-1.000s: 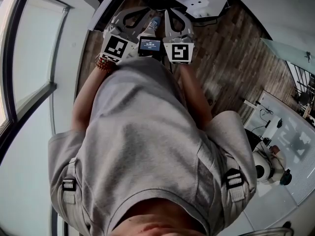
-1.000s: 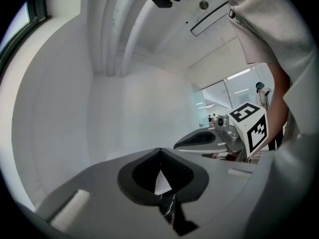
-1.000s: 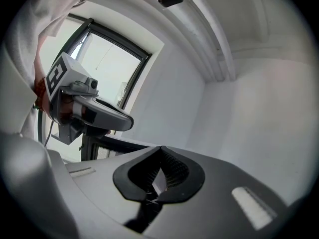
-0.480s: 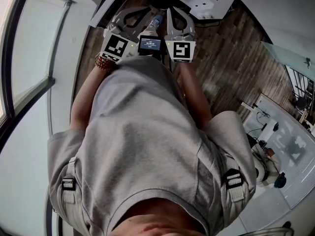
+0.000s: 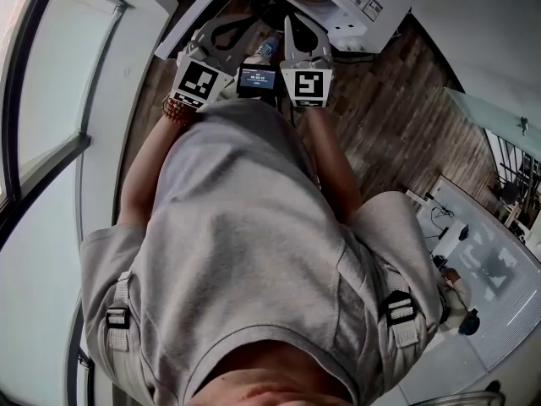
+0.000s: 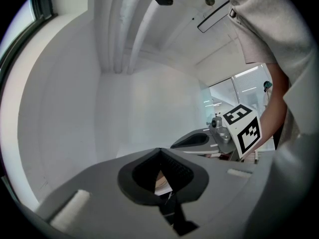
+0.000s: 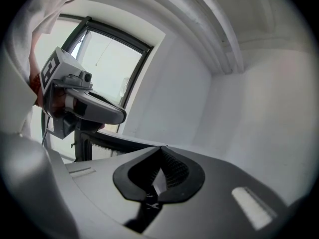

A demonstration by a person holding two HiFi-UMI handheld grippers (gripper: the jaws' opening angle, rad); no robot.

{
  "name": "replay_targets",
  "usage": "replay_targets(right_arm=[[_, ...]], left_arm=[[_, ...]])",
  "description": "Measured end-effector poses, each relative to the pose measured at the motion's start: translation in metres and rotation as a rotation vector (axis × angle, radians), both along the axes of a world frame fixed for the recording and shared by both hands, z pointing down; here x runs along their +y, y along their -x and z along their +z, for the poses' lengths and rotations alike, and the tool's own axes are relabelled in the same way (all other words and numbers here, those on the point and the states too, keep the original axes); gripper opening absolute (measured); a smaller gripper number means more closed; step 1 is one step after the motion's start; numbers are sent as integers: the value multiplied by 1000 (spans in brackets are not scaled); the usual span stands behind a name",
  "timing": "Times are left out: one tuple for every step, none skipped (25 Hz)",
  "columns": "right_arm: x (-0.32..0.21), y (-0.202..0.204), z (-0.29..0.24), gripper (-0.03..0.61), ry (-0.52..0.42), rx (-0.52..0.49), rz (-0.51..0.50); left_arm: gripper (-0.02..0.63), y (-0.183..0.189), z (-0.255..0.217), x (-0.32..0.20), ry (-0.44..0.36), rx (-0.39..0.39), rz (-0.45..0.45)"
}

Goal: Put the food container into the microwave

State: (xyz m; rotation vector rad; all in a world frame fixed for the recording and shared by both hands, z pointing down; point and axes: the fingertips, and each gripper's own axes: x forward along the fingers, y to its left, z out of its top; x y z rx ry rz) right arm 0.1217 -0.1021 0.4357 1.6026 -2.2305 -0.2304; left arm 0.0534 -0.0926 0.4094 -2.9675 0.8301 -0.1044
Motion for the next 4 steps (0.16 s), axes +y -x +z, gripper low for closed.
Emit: replay_targets(right_arm=[[-5,-2,1,11,0,2,-1],[-9,-4,2,11,3,4,-1],[-14,-7,4,11,7,6,0],[-18,-10,6,11,13,9,2]], left_arm=[[2,-2,-1,-3,-2,0,0],[2,-4,-1,-7,-5,-1,1],[2,-6,-2,-10,-7,-2,2],[2,-8,-2,-13,-10,-3,3]])
